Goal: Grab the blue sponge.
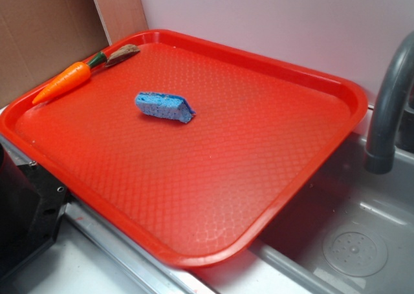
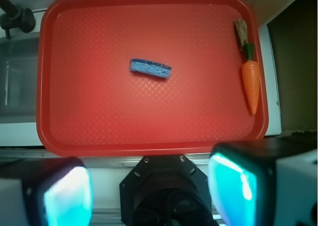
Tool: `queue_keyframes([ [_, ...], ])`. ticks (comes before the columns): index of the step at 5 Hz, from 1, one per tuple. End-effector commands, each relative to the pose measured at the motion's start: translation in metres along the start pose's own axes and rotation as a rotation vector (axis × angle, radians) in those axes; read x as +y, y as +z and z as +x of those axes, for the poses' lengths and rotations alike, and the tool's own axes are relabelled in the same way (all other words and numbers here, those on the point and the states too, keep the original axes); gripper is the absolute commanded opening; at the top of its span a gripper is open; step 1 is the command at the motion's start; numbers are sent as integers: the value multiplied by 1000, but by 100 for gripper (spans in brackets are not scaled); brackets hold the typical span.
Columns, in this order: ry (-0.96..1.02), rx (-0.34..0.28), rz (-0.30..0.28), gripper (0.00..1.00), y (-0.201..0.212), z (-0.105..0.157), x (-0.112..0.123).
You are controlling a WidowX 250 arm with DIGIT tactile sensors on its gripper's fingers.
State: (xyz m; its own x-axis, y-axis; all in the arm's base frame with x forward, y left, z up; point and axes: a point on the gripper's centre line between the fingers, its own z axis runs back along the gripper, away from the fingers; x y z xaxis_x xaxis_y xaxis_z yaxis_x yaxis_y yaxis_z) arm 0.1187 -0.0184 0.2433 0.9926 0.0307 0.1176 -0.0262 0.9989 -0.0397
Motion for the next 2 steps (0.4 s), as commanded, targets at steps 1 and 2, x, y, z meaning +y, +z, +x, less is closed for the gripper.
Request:
queue_keyframes([
  [1, 0, 0, 0, 100, 0, 0, 0],
  [2, -241, 7, -56, 100, -41, 40, 4],
])
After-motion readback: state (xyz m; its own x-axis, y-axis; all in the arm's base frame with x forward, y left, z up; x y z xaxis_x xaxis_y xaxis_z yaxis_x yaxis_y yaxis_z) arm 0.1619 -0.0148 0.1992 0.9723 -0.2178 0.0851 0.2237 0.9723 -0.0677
